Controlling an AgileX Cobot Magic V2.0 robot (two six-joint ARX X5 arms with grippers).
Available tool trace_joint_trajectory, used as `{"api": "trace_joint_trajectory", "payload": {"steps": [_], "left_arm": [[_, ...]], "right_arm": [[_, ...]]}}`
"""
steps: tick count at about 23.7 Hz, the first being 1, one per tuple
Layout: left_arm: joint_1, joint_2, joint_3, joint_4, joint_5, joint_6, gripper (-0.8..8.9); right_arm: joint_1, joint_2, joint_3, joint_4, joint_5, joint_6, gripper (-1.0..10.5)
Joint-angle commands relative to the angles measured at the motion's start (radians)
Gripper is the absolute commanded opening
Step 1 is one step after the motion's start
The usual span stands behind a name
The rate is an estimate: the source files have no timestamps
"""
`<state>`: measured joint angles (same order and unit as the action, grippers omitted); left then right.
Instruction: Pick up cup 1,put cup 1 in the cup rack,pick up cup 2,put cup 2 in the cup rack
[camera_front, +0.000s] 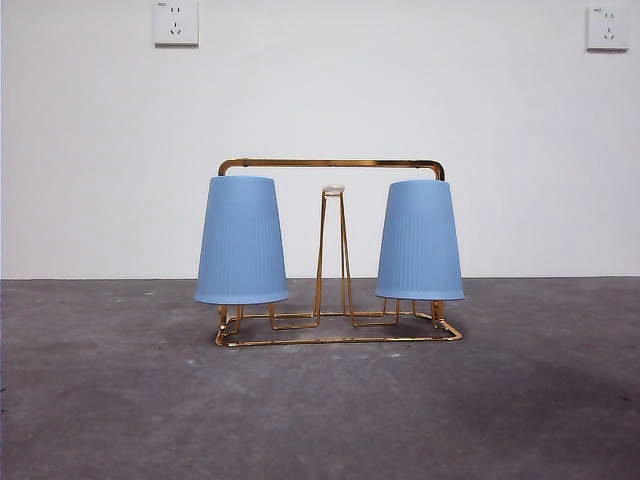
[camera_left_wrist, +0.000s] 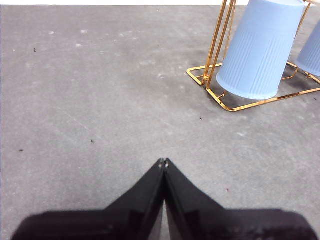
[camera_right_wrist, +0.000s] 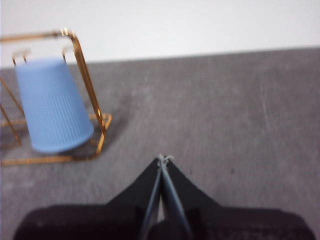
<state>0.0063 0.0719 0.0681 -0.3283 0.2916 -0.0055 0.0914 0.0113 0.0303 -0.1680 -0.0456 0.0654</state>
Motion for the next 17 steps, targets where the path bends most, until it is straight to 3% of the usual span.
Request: {"api": "trace_joint_trajectory", "payload": {"steps": [1, 17], "left_arm": [[0.003, 0.000, -0.008, 0.005, 0.003, -0.006, -0.03], [0.003, 0.000, -0.008, 0.005, 0.003, -0.006, -0.03]], "right_arm": [[-0.001, -0.003, -0.011, -0.018, 0.004, 0.013, 0.0], [-0.001, -0.003, -0.011, -0.022, 0.005, 0.012, 0.0]]}}
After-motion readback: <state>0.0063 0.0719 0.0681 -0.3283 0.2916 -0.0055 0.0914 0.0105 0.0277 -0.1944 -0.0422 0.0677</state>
